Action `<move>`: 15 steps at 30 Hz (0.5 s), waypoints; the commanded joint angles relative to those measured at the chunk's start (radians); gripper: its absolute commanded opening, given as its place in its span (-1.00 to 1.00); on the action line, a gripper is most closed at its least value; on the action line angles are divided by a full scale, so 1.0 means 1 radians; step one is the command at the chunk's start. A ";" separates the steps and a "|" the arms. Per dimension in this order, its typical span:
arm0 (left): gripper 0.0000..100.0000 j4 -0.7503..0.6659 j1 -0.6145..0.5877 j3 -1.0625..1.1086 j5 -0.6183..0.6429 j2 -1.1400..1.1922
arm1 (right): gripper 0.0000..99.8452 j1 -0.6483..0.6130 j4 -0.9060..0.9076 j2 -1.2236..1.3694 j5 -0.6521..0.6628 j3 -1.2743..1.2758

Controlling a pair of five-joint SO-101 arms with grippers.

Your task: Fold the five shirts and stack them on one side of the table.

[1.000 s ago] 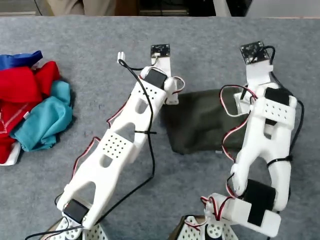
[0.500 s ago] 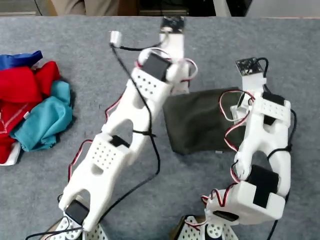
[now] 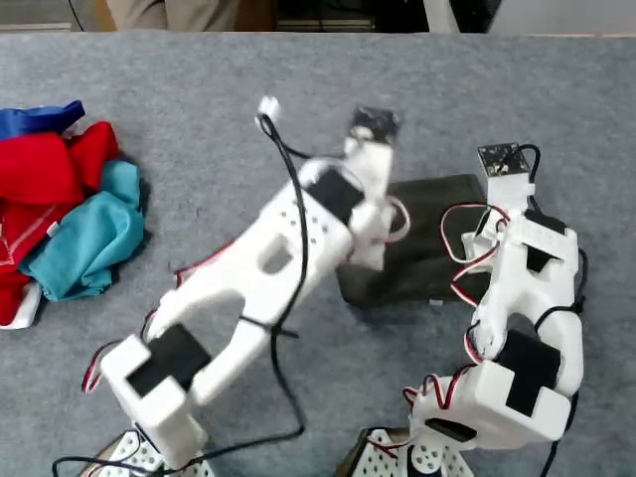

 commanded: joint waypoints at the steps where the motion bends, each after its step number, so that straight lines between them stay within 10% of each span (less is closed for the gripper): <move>1: -0.96 -0.166 0.077 0.183 0.008 -0.097 | -0.99 0.016 -0.021 -0.001 0.003 0.005; 15: -0.96 -0.462 0.095 0.542 -0.014 -0.096 | -0.99 0.015 -0.023 0.007 0.005 0.004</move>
